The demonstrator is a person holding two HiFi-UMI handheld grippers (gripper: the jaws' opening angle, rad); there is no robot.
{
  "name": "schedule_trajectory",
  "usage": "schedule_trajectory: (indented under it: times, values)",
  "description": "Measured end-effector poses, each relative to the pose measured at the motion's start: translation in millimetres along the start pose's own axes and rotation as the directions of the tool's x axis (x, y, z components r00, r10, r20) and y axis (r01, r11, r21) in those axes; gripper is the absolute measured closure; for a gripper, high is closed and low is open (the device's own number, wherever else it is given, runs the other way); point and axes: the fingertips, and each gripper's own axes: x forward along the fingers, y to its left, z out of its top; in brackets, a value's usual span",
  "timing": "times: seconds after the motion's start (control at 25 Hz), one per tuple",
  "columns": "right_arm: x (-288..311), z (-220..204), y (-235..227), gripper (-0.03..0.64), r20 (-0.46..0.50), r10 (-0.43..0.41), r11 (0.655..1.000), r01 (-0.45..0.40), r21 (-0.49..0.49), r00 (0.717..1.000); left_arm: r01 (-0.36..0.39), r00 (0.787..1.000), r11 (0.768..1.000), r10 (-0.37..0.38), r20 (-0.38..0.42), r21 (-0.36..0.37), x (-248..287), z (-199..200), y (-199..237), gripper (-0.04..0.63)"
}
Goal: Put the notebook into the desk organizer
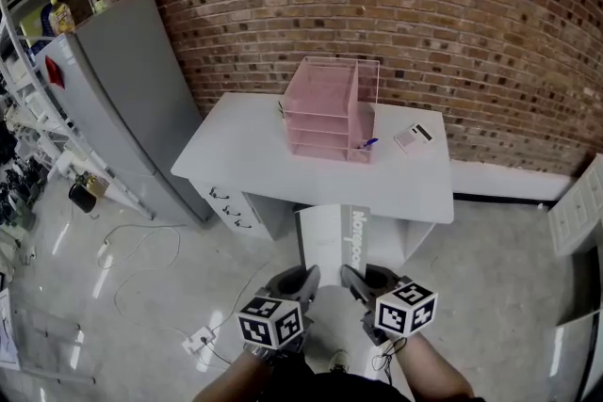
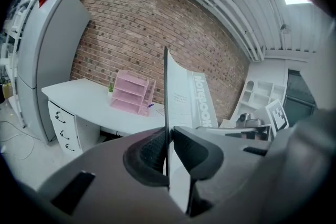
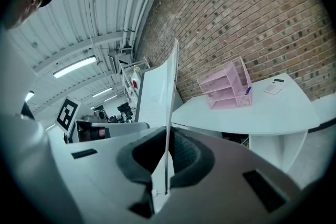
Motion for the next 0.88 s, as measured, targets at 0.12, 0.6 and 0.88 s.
schedule_trajectory:
  times: [0.12, 0.6, 0.88]
  values:
    - [15.4, 4.4, -6.4, 0.603, -0.004, -0.009, 1.0, 0.009, 0.002, 1.0, 0.01, 1.0, 1.0, -0.01, -0.002, -0.002, 8.4, 6.0, 13.6, 0.565]
    - [108.4, 38.7, -34.6, 0.603, 0.005, -0.093, 0.995, 0.093, 0.031, 0.996, 0.091, 0.995, 0.996, -0.091, -0.036, -0.001, 55.2, 51.0, 102.1, 0.565]
    - [167.8, 59.6, -39.2, 0.603, 0.013, -0.133, 0.99, 0.133, 0.038, 0.991, 0.134, 0.99, 0.991, -0.133, -0.048, 0.002, 70.4, 81.9, 157.1, 0.565]
